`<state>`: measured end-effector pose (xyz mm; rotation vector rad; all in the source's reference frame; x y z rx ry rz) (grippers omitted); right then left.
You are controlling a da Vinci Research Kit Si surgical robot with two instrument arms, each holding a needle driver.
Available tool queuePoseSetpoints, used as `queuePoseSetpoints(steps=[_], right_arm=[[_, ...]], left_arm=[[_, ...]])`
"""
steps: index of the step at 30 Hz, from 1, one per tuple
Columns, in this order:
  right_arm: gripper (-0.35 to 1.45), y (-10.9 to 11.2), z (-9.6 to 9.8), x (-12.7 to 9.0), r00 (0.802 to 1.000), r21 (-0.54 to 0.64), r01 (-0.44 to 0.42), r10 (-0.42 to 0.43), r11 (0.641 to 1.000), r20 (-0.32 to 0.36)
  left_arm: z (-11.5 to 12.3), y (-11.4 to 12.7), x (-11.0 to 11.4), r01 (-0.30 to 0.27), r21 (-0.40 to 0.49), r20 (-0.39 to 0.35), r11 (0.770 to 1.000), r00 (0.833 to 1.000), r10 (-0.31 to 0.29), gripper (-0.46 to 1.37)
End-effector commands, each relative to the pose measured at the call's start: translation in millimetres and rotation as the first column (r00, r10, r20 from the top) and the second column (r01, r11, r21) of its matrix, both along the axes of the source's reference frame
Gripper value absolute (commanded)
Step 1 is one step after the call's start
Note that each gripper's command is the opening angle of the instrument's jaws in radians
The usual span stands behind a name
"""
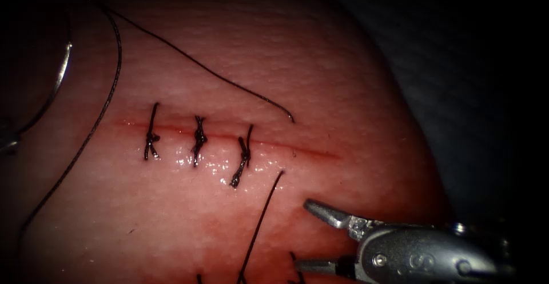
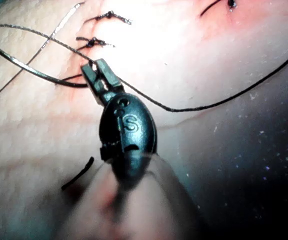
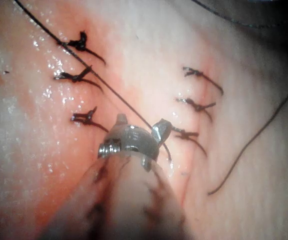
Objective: Wound Closure
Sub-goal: Grasp the suture working length with the right gripper and pull it away from the wound.
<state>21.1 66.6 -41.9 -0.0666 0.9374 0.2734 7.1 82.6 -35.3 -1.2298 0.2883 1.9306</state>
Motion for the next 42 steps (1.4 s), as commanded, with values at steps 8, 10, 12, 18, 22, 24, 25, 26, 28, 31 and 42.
queuePoseSetpoints(steps=[8, 10, 12, 18, 22, 24, 25, 26, 28, 31, 42], right_arm=[[1.24, 1.1, 5.4, -0.6, 1.000, -0.043, -0.005, 0.006, 0.999, 0.023], [1.28, 1.4, 6.7, -0.7, 1.000, -0.053, -0.008, 0.010, 0.999, 0.028], [1.32, 1.6, 8.2, -0.7, 0.999, -0.067, -0.013, 0.015, 0.998, 0.035], [1.32, 2.0, 10.8, -0.1, 0.998, -0.094, -0.027, 0.031, 0.995, 0.047], [1.29, 1.6, 12.3, 0.8, 0.998, -0.098, -0.017, 0.022, 0.995, 0.053], [1.27, 1.4, 12.7, 1.2, 0.998, -0.095, -0.007, 0.013, 0.995, 0.058], [1.25, 1.2, 12.9, 1.3, 0.998, -0.089, -0.007, 0.012, 0.996, 0.058], [1.21, 1.1, 13.1, 1.6, 0.999, -0.089, -0.004, 0.008, 0.996, 0.053], [1.17, 0.9, 13.1, 1.9, 0.999, -0.086, 0.000, 0.004, 0.996, 0.052], [1.06, 0.8, 13.0, 2.3, 0.999, -0.077, 0.011, -0.007, 0.997, 0.049], [-0.35, -0.1, 12.5, 2.4, 0.996, 0.014, 0.080, -0.080, 0.997, 0.047]], left_arm=[[0.0, -0.1, -0.1, -0.007, 0.000, 0.004, 1.000, 1.000, 0.007, -0.35], [0.0, -0.1, -0.1, -0.007, 0.000, 0.004, 1.000, 1.000, 0.007, -0.35], [0.0, -0.1, -0.1, -0.007, 0.000, 0.004, 1.000, 1.000, 0.007, -0.35], [0.0, -0.1, -0.1, -0.007, 0.000, 0.004, 1.000, 1.000, 0.007, -0.35], [0.0, -0.1, -0.1, -0.007, 0.000, 0.004, 1.000, 1.000, 0.007, -0.35], [0.0, -0.1, 0.0, -0.007, 0.000, 0.004, 1.000, 1.000, 0.007, -0.35], [0.0, -0.1, 0.0, -0.007, 0.000, 0.004, 1.000, 1.000, 0.007, -0.35], [0.0, -0.1, 0.0, -0.007, 0.000, 0.004, 1.000, 1.000, 0.007, -0.35], [0.0, -0.1, 0.0, -0.007, 0.000, 0.004, 1.000, 1.000, 0.007, -0.35], [0.0, -0.1, 0.0, -0.007, 0.000, 0.004, 1.000, 1.000, 0.007, -0.35], [0.0, -0.1, 0.1, -0.006, 0.004, 0.009, 1.000, 1.000, 0.006, -0.35]])
